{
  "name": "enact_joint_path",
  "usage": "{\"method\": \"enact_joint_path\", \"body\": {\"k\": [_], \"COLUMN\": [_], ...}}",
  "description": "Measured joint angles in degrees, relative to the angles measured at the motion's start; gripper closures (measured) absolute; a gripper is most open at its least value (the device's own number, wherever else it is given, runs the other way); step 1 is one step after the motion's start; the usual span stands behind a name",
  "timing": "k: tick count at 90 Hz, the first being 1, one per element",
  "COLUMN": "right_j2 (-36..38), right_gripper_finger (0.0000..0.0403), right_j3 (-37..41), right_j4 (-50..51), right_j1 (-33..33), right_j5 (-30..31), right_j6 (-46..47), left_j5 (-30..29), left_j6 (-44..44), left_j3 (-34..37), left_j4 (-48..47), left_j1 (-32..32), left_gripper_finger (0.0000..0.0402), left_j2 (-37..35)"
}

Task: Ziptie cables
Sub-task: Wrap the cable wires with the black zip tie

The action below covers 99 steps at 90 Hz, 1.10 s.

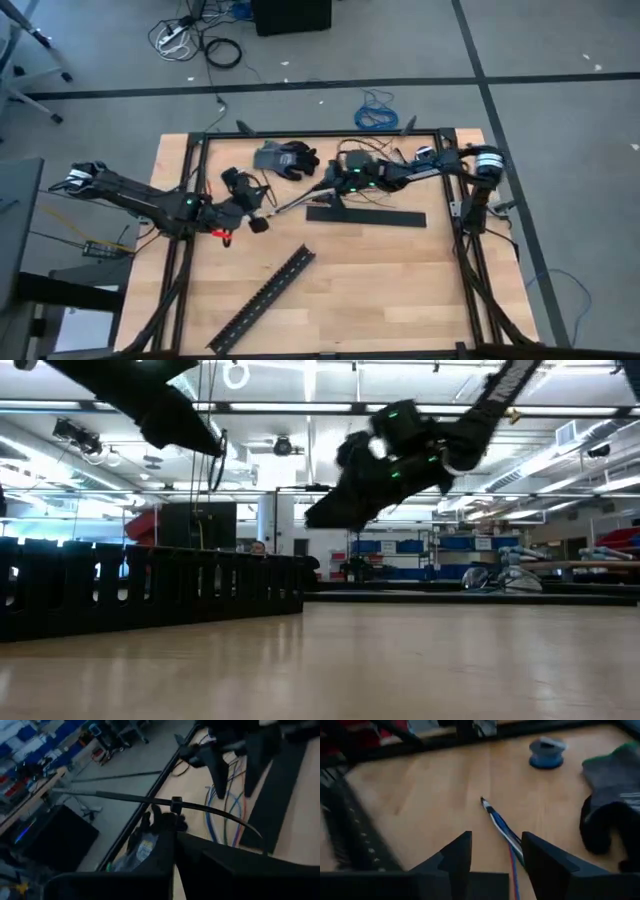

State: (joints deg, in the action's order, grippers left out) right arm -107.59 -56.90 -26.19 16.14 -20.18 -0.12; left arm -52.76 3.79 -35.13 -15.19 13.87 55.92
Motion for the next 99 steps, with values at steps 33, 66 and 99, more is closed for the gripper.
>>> {"method": "enact_joint_path", "body": {"k": [33,66,99], "right_j2": [-16.0,-23.9,-19.4], "right_gripper_finger": [0.0224,0.0236,0.0397], "right_j3": [-21.8,-31.3,-31.0], "right_j4": [16.3,27.3,35.9], "right_j1": [-1.0,-3.8,-3.7], "right_j5": [0.1,10.5,18.1], "right_j6": [-10.0,-17.5,-18.4], "left_j5": [-0.6,-0.6,0.6], "left_j6": [7.4,7.6,8.3], "left_j3": [3.2,3.6,3.6], "left_j4": [-8.4,-8.4,-8.4], "left_j1": [-0.3,-0.3,-0.3], "left_gripper_finger": [0.0402,0.0402,0.0402], "left_j2": [-1.2,-1.2,-1.2]}}
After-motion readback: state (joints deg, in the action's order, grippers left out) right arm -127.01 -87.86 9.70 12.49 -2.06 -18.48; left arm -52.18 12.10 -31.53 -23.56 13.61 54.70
